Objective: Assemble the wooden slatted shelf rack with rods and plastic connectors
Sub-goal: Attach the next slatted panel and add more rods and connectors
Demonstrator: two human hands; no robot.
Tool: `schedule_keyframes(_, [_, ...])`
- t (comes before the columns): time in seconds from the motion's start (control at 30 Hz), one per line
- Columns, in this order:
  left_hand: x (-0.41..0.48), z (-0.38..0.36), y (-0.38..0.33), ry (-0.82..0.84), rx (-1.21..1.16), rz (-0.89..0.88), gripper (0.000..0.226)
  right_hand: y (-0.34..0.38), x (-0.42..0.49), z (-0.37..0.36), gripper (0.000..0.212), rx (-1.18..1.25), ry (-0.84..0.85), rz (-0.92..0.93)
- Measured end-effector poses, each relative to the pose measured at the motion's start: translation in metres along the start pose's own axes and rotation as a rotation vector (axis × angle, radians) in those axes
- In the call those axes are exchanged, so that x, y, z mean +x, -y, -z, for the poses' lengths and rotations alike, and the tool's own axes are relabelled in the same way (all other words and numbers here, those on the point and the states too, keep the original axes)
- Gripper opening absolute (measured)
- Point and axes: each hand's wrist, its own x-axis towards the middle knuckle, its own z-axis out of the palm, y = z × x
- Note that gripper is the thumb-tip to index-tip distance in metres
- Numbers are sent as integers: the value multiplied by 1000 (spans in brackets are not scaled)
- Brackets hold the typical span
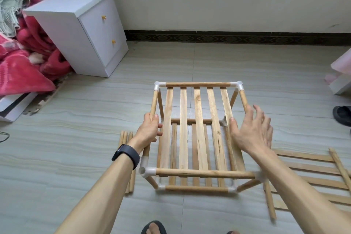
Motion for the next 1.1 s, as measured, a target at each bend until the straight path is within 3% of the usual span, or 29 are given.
schedule_keyframes(0.07, [0,9,1,43,25,-14,34,22,-17,0,64,-15,-50,177])
schedule_keyframes(0.17, [-1,29,21,-48,38,-13,50,61,-37,-8,66,-16,49,334])
schedule_keyframes(0.27, [-4,56,78,-179,213,131,51,103,-43,-24,71,-41,155,463])
schedule_keyframes(0.43, [-12,66,170,-114,434,338,54,154,-30,-58,78,-160,286,636])
schedule_keyframes(0.57, [-13,32,202,-116,626,367,49,155,-31,-78,71,-167,310,665])
schedule_keyframes(0.77, [-5,-6,210,-232,735,388,42,154,-32,-81,62,-130,307,642])
schedule_keyframes(0.97, [3,2,208,-216,472,511,35,152,-32,-80,59,-108,309,633])
schedule_keyframes(1.1, [1,30,191,-174,-10,490,37,153,-32,-80,59,-104,316,632])
